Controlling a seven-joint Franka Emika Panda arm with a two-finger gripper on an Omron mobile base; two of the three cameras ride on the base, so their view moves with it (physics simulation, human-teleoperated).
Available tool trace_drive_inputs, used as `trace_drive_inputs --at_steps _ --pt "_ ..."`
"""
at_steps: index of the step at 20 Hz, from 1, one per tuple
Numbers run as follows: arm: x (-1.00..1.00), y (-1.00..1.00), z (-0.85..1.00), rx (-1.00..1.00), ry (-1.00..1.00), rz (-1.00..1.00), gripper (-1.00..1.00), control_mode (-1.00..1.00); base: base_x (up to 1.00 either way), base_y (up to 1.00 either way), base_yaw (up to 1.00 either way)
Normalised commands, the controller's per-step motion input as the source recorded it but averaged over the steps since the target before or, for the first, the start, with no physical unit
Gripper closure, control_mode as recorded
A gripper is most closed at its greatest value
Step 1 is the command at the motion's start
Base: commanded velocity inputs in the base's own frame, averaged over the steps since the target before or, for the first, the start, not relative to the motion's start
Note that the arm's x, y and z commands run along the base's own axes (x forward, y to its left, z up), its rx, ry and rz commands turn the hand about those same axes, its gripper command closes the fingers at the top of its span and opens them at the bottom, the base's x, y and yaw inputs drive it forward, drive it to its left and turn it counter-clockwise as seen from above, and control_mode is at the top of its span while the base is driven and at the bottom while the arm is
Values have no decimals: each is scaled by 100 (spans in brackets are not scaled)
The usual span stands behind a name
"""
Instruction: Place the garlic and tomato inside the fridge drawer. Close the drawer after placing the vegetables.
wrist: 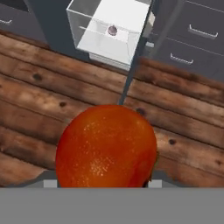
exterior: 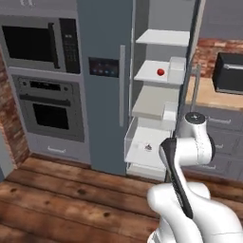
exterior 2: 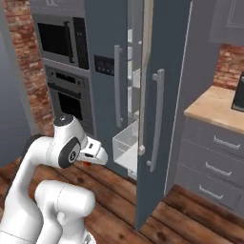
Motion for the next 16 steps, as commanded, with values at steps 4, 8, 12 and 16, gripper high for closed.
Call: trace_drive_inputs --at_steps 4,8,12,16 --pt "0 0 0 0 0 0 100 100 87 100 16" --pt "0 0 0 0 0 0 100 100 94 100 -9" --pt "0 0 0 0 0 0 100 100 84 100 -17" --pt "0 0 0 0 0 0 100 100 73 100 -33"
